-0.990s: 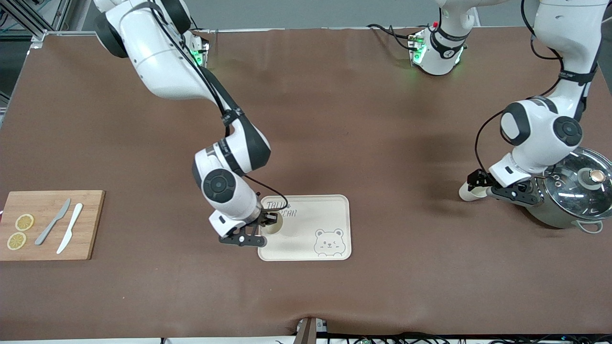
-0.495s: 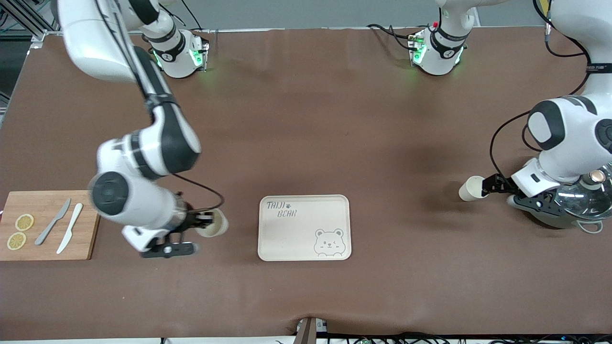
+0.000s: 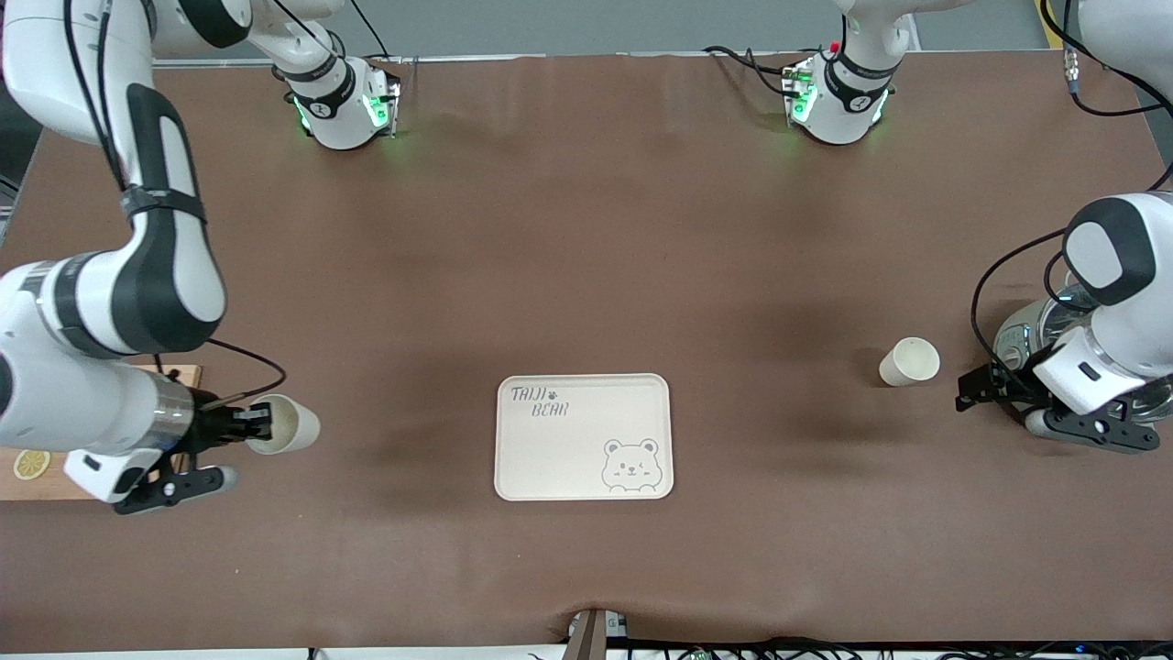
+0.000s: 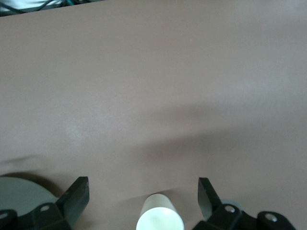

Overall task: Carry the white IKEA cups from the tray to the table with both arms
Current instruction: 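Open the left gripper while the right gripper carries its cup toward the board, then set the cup beside the cutting board and open the right gripper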

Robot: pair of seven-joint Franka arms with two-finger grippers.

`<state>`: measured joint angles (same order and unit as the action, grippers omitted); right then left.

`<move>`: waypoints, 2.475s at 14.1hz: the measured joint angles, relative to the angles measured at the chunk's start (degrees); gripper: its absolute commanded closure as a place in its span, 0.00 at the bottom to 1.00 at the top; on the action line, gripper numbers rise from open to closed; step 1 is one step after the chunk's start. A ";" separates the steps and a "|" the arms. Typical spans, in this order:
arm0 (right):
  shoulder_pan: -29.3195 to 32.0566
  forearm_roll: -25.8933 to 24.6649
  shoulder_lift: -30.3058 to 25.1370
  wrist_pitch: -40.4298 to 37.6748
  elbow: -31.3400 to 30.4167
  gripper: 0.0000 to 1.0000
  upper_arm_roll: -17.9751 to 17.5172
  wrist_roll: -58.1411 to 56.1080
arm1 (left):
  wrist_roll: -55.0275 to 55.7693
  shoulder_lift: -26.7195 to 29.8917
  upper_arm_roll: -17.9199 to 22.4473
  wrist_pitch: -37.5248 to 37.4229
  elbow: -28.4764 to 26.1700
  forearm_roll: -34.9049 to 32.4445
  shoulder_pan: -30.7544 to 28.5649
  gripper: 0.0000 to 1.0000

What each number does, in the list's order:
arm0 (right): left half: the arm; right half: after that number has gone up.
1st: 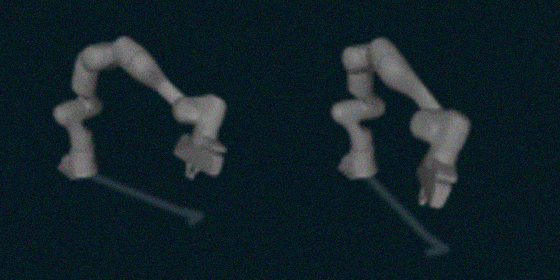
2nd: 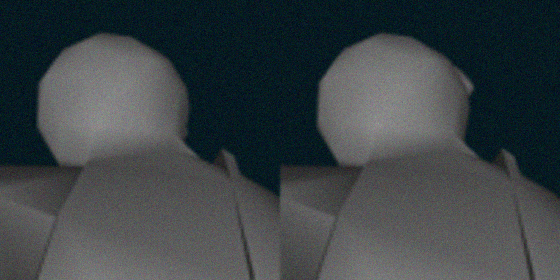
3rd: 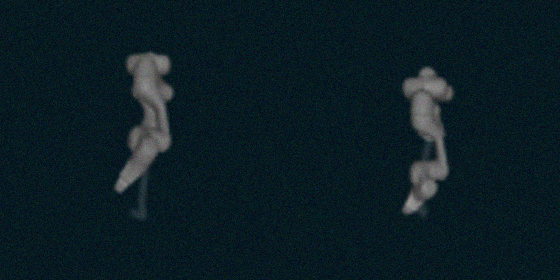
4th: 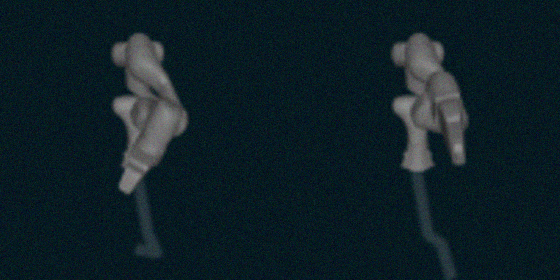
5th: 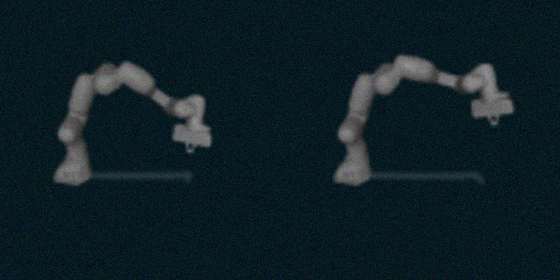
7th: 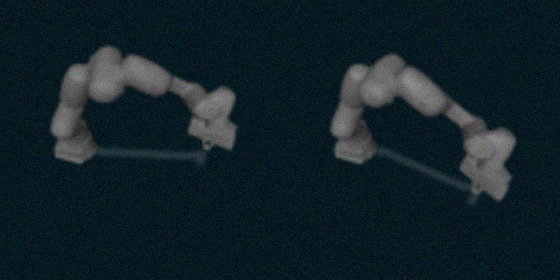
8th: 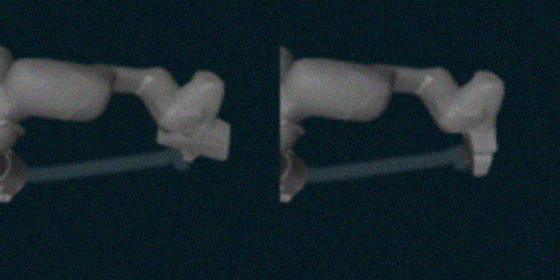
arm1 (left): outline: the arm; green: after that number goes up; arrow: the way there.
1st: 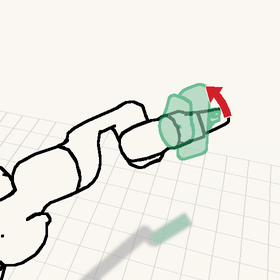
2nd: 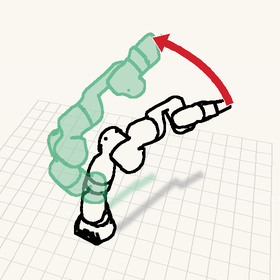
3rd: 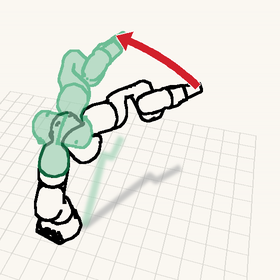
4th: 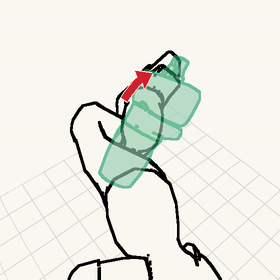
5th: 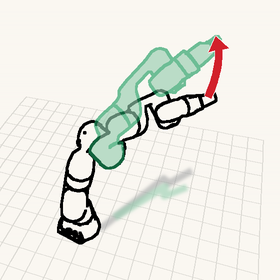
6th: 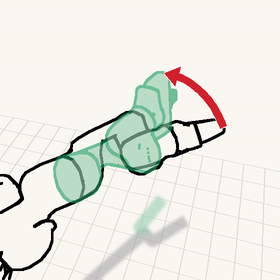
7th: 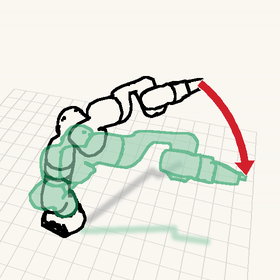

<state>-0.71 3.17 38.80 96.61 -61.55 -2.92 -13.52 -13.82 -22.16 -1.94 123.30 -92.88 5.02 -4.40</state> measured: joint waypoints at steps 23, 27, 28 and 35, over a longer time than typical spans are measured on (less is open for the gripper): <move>8.35 0.01 8.34 29.50 -17.13 1.00 0.01 -17.22 | 12.78 20.15 -2.02 -33.54 3.65 -2.76 7.18 0.00; 8.35 0.01 9.14 30.89 -17.13 0.64 0.00 -17.22 | 11.12 19.09 -2.42 -30.87 1.75 -2.76 8.22 0.00; 8.35 0.01 9.14 30.90 -17.11 0.01 0.00 -17.22 | 11.03 18.84 -2.40 -30.31 1.66 -2.76 8.14 0.00; 8.34 0.06 8.94 29.73 -15.63 0.00 -0.22 -16.08 | 11.02 18.93 -1.94 -28.97 2.89 -2.84 6.29 0.00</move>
<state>7.64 3.22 47.74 126.33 -77.18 -3.14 -29.61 -2.80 -3.23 -3.87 94.33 -89.99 2.18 1.89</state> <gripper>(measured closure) 0.304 0.000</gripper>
